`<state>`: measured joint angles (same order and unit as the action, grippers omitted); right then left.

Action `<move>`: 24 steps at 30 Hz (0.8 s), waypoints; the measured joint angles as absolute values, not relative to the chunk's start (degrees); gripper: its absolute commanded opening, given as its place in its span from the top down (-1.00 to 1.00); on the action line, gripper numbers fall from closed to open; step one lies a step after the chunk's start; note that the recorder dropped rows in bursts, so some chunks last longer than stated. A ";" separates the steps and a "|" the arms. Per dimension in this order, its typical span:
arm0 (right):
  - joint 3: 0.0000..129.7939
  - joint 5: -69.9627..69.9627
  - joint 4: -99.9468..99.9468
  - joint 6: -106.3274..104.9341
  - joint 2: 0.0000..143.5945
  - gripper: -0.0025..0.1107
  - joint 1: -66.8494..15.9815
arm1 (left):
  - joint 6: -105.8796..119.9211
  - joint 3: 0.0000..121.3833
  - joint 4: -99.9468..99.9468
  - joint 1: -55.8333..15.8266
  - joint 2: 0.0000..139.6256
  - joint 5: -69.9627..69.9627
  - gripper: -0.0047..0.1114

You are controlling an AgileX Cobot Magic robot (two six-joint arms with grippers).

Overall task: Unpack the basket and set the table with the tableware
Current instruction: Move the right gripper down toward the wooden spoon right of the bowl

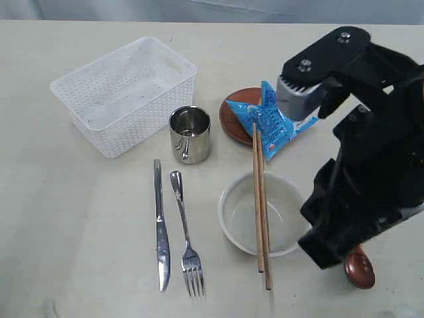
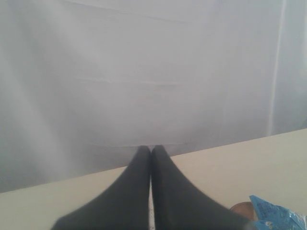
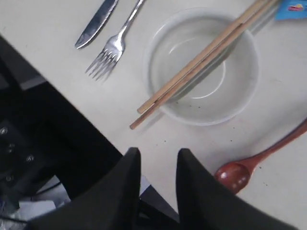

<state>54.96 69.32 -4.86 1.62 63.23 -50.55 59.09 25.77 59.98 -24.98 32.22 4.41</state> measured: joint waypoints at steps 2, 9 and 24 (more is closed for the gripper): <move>54.06 69.41 -7.85 -4.42 63.49 0.96 -50.55 | 59.47 25.77 59.98 -24.98 32.22 4.30 0.92; 47.16 67.75 -11.22 -20.00 63.68 0.96 -56.25 | 59.96 25.77 59.98 -24.98 32.22 3.79 0.92; 31.52 46.77 -6.37 -19.06 67.90 0.96 -69.30 | 61.42 25.77 59.98 -24.98 32.22 3.79 0.92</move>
<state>31.52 46.77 -6.37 -19.06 67.90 -69.30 61.42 25.77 59.98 -24.98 32.22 3.79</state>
